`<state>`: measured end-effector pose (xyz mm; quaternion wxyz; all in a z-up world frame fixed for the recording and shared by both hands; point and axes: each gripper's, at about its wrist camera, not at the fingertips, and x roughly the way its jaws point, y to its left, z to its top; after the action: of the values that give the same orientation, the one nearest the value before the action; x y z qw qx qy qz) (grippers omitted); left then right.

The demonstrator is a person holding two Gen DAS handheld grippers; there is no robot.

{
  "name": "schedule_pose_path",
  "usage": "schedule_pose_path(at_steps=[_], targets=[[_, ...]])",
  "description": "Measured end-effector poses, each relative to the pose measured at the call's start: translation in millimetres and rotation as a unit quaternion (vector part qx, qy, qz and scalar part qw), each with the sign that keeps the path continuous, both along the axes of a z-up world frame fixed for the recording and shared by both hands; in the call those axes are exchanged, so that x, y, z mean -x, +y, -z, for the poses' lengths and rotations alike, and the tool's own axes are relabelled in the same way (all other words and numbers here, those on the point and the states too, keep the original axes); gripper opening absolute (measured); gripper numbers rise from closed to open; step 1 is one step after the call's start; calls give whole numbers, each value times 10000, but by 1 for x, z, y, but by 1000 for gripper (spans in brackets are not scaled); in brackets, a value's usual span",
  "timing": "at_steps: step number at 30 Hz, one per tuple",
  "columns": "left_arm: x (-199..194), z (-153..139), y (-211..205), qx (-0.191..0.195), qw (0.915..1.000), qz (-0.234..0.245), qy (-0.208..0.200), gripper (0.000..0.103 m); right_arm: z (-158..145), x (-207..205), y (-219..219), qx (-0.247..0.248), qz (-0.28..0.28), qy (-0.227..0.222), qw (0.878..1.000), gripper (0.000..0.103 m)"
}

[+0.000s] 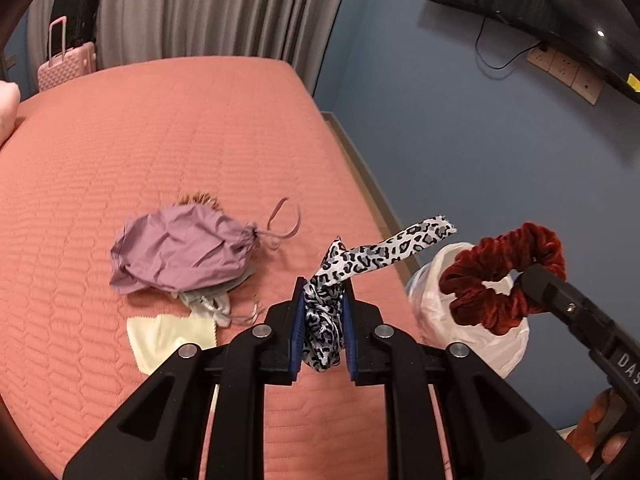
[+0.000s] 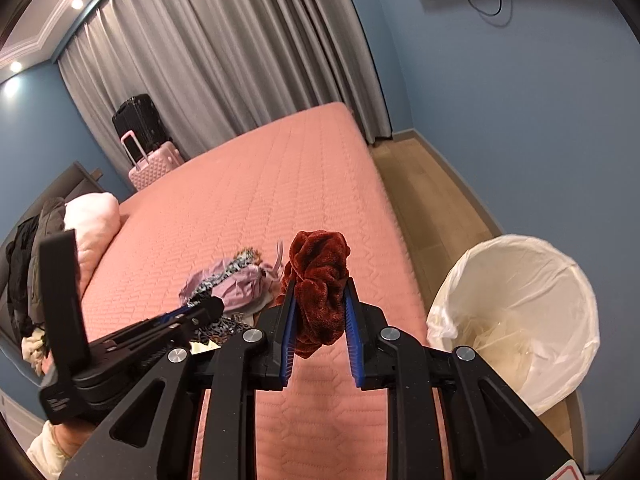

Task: Collect trash
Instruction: 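Carry both scrunchies over the wastebasket and open both tools to drop them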

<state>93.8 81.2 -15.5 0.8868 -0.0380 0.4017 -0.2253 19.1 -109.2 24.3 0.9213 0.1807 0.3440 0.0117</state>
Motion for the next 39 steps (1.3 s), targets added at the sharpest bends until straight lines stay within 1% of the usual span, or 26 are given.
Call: schedule_pose_path(at_steps=[3,8,14,18,25,29,37,38,39], targets=[[5,-27,-17,114,9994,184,-258,16,-15,6,-13,48,124,-167,9998,20],[20,-66,-49,199,9967,508,-606,16,-41,18,-37,138,284,-444,9985,20],[33,-84,-85,264,9916,902,-889,16,-62,35,-62,231,482,-668,9963,20],[39,-88,-110,250,9885,1137,-967,16,-68,45,-78,282,666,-700,9949,20],[44,-82,-147,241,9845,1511,-856,16,-67,60,-106,341,968,-617,9928,20],[46,-78,-163,250,9819,1706,-781,17,-61,65,-122,335,1138,-549,9914,20],[43,-66,-188,296,9789,1932,-597,19,-48,72,-143,334,1363,-396,9893,20],[42,-64,-190,281,9792,1926,-576,23,-47,71,-144,339,1381,-379,9891,21],[41,-63,-192,268,9796,1913,-555,30,-46,70,-146,343,1398,-364,9889,21]])
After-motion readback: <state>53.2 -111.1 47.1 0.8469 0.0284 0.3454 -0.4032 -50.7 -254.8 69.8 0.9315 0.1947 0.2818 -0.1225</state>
